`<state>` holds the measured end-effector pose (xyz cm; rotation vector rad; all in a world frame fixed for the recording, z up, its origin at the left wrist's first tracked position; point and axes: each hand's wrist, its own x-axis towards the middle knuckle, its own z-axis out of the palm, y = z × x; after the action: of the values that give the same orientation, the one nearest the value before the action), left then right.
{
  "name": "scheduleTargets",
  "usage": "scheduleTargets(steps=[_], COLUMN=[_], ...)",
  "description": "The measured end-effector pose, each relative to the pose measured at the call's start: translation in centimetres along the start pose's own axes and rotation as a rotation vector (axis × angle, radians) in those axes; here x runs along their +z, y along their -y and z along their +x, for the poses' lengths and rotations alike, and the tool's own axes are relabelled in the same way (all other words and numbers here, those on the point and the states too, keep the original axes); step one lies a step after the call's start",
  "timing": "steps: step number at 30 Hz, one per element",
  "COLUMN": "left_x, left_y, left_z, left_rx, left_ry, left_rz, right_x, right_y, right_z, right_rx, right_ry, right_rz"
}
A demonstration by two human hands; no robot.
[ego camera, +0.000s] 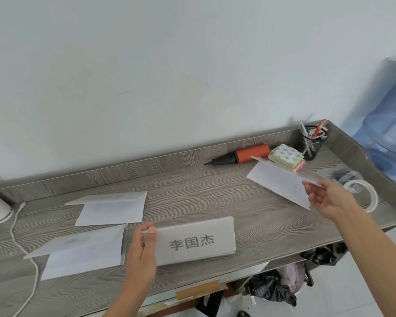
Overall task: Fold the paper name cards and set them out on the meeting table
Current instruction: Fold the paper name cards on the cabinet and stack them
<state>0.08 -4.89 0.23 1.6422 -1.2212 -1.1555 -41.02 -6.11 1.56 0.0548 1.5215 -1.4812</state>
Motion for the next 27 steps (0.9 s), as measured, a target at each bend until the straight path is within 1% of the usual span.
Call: scheduleTargets(steps=[5,8,11,13,16,19,23,25,27], left_x=[0.0,-0.1,-0.4,-0.7,-1.0,-1.1,-0.9,-1.0,-1.0], left_y=[-0.1,-0.3,-0.1,-0.5,-1.7,-2.0,-0.7,-0.3,-0.2], left_z=[0.2,0.4,0.9,0.9,0.6,0.1,0.0,0.0,-0.2], left_rx=[-0.001,-0.027,-0.067,-0.096,-0.09,-0.085,-0.024,-0.001,0.016], left_ry=[0.0,0.009,0.005,-0.047,-0.115,-0.108,-0.065,-0.051,-0.041], left_rz=[-0.038,-0.067,-0.081,-0.137,-0.252,-0.275,-0.145,-0.108,-0.068], right_x=[1.2,2.8,4.3,5.0,5.4,5.2,4.7,4.3,3.8], right_y=[-1.2,-2.4,-4.2,-5.8,-8.6,-11.1,-13.1,-13.5,-13.6], right_z=[-4.6,-8.0,-10.4,-11.8,-12.5,-12.7,-12.1,-11.7,-11.5], right_rx=[-0.147,-0.219,-0.289,-0.33,-0.39,-0.435,-0.503,-0.561,-0.65], right_ry=[0.229,0.421,0.577,0.652,0.684,0.703,0.669,0.617,0.527], right_rz=[-0.082,-0.131,-0.262,-0.35,-0.464,-0.569,-0.796,-0.947,-1.147])
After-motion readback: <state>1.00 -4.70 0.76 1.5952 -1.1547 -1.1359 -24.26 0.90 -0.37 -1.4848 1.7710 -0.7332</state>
